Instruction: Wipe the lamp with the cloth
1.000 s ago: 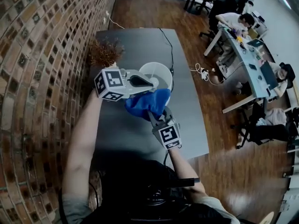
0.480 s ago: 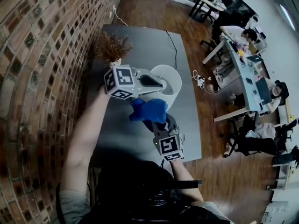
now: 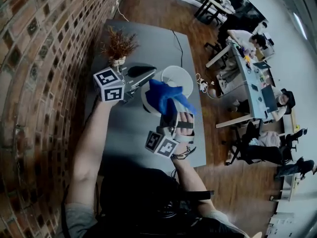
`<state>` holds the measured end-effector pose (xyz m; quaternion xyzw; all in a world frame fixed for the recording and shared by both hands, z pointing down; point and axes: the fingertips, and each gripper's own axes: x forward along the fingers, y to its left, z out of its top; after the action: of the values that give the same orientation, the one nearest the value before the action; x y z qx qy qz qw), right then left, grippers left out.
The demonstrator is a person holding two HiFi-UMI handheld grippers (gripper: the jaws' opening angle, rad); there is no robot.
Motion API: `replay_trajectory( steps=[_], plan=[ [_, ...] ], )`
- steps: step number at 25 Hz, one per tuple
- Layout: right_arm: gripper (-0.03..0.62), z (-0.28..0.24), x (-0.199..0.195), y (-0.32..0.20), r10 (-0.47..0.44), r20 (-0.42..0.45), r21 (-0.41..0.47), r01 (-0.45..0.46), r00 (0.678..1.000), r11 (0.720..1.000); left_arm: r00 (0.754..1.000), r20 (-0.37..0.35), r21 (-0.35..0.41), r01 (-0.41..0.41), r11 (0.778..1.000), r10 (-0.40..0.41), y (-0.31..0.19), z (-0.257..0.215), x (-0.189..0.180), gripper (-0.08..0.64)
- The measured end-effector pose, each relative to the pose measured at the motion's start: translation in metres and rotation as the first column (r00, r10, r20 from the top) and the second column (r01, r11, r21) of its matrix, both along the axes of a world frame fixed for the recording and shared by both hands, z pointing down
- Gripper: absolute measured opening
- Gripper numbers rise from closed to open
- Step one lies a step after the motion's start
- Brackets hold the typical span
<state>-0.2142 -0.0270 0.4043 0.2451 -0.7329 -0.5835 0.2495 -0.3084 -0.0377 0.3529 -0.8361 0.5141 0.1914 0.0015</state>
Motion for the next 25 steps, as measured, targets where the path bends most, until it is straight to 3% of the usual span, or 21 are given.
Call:
replay_trajectory(
  steps=[2,5,8,10,11,13,15,17,18,19,20,21,23,24,25],
  plan=[
    [0.066,0.06,-0.006,-0.001,0.041,-0.154,-0.032,-0.046,0.987,0.998,1.0,-0.019,-0.007,0.024,1.0,-0.024,0.008,0.008,-0.004,0.001],
    [0.066,0.122,0.0,0.004,0.049,-0.315,-0.1,-0.084,0.948,0.991,0.999,-0.034,-0.01,0.041,0.999,-0.041,0.029,0.02,-0.006,0.001],
    [0.066,0.166,0.009,0.022,-0.037,-0.458,-0.173,-0.048,0.888,0.984,0.995,-0.071,-0.019,0.064,0.998,-0.065,0.046,0.037,-0.004,0.001],
    [0.067,0.183,0.017,0.039,-0.127,-0.488,-0.31,-0.036,0.864,0.95,0.993,-0.093,-0.025,0.073,0.997,-0.075,0.056,0.048,0.002,0.001],
    [0.067,0.186,0.022,0.047,-0.166,-0.478,-0.397,-0.044,0.862,0.917,0.992,-0.101,-0.025,0.077,0.997,-0.079,0.061,0.051,0.005,0.001],
    [0.067,0.176,0.035,0.055,-0.226,-0.412,-0.579,-0.062,0.883,0.813,0.99,-0.095,-0.025,0.099,0.995,-0.101,0.07,0.051,0.013,0.001],
    [0.067,0.141,0.053,0.048,-0.23,-0.289,-0.748,-0.069,0.929,0.66,0.99,-0.04,-0.028,0.137,0.99,-0.138,0.074,0.041,0.031,0.001],
    [0.066,0.081,0.069,0.024,-0.166,-0.126,-0.868,-0.028,0.978,0.496,0.982,0.085,-0.052,0.172,0.984,-0.167,0.069,0.031,0.067,0.002],
    [0.066,0.042,0.071,0.007,-0.127,-0.047,-0.892,0.016,0.991,0.452,0.97,0.17,-0.077,0.19,0.979,-0.175,0.063,0.03,0.089,0.022],
    [0.066,-0.002,0.069,-0.01,-0.109,0.019,-0.889,0.067,0.994,0.452,0.948,0.266,-0.106,0.211,0.972,-0.177,0.052,0.031,0.114,0.05],
    [0.066,-0.045,0.062,-0.025,-0.13,0.066,-0.863,0.122,0.989,0.49,0.911,0.372,-0.132,0.241,0.962,-0.177,0.039,0.034,0.139,0.107],
    [0.066,-0.084,0.053,-0.033,-0.189,0.086,-0.817,0.178,0.978,0.549,0.855,0.488,-0.149,0.279,0.949,-0.174,0.022,0.036,0.161,0.165],
    [0.066,-0.137,0.025,-0.031,-0.352,0.032,-0.707,0.27,0.935,0.653,0.713,0.683,-0.145,0.343,0.928,-0.157,-0.012,0.031,0.197,0.264],
    [0.066,-0.149,0.007,-0.025,-0.412,-0.035,-0.662,0.288,0.911,0.692,0.662,0.735,-0.142,0.359,0.923,-0.144,-0.029,0.029,0.208,0.265],
    [0.066,-0.154,-0.011,-0.016,-0.455,-0.114,-0.628,0.291,0.883,0.722,0.636,0.76,-0.149,0.373,0.916,-0.136,-0.045,0.029,0.214,0.264]
  ],
)
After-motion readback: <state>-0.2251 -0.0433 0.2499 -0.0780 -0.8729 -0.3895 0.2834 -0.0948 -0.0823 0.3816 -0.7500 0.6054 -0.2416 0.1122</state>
